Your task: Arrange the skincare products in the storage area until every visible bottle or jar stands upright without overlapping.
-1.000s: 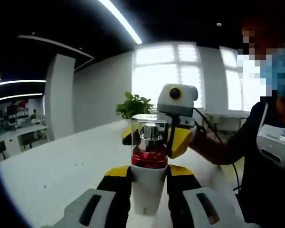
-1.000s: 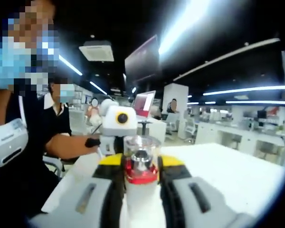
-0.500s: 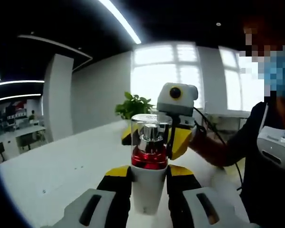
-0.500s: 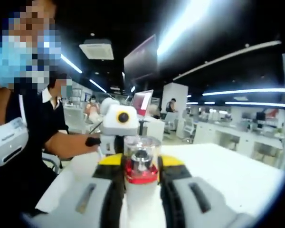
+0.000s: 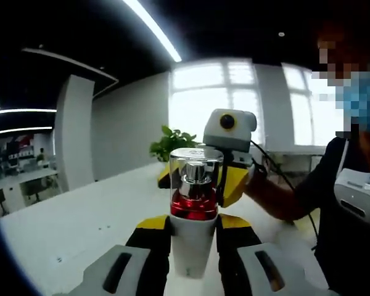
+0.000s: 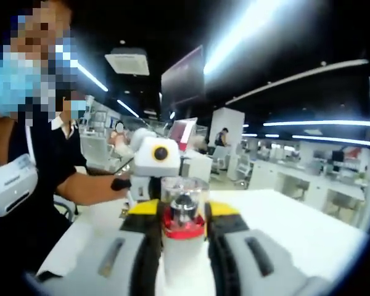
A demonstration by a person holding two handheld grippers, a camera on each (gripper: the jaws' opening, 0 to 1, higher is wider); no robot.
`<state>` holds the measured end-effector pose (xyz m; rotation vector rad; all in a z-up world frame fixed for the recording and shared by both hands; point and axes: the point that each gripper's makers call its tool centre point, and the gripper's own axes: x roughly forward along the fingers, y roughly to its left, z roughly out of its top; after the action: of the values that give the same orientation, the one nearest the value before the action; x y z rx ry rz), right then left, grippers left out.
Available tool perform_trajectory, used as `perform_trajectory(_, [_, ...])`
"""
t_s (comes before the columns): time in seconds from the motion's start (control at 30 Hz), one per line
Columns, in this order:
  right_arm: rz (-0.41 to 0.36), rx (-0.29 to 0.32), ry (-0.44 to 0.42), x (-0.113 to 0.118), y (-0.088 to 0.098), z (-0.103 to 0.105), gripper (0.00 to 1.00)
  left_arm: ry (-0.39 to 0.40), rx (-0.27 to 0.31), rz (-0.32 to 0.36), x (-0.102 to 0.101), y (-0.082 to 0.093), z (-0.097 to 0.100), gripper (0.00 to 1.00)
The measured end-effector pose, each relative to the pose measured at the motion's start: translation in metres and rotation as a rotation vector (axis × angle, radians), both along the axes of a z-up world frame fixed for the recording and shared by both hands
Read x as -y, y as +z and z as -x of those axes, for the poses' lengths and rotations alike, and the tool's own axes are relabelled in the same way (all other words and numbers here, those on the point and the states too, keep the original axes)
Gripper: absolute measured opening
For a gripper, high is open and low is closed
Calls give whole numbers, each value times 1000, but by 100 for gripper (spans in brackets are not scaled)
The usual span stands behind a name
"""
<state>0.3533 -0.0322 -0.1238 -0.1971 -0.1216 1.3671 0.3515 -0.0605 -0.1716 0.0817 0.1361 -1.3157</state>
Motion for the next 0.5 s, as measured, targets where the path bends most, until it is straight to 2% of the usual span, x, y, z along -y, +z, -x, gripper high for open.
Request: perform_trajectory(0.5, [10, 3, -39, 16, -4, -21, 26, -26, 3, 15, 18, -5, -20, 28])
